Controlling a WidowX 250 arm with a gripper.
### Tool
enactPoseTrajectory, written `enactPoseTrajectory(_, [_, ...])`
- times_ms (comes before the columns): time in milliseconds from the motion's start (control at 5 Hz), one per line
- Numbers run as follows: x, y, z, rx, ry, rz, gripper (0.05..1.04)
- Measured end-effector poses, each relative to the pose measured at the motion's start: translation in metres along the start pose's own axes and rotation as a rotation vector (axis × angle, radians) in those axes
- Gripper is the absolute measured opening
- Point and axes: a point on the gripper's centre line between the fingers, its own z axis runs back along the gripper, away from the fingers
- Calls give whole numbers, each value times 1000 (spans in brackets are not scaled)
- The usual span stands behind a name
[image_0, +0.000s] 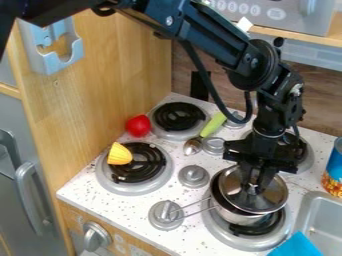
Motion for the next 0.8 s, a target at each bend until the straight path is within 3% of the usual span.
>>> enactPoseTrajectory(200, [2,3,-1,2,0,4,324])
enactPoseTrajectory(400, [4,5,-1,-2,-6,6,402])
enactPoseTrajectory(800, [-1,10,-3,7,1,-6,907])
